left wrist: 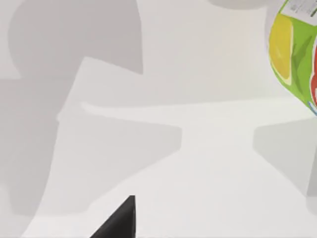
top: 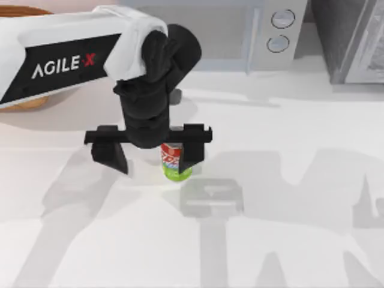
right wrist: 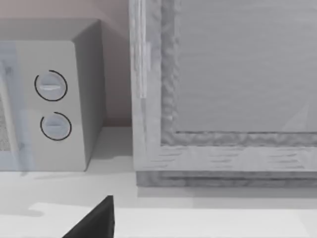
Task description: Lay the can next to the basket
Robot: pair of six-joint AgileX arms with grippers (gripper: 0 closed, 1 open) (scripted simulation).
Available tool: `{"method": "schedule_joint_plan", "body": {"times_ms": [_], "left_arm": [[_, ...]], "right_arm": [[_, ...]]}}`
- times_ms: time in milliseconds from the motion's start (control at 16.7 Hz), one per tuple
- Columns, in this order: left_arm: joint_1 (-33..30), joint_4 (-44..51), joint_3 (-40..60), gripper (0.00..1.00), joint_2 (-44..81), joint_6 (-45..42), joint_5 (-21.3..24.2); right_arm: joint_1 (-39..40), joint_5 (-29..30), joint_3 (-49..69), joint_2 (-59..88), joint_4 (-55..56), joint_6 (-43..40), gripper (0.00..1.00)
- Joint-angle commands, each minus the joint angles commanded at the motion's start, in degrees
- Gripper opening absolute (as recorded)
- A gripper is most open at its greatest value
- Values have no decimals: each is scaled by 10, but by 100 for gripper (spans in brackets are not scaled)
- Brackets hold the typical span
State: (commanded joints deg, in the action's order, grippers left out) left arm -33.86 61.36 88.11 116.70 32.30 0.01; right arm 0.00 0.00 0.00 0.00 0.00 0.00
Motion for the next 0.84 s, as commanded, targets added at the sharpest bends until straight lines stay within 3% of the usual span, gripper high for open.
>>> {"method": "schedule_joint_plan", "body": {"times_ms": [420,840], "left_arm": [[0,2,2,100,0,0,0],[0,85,68,100,-17,1,0]], "right_arm": [[0,0,0,0,0,0,100],[0,0,0,0,0,0,100]]}}
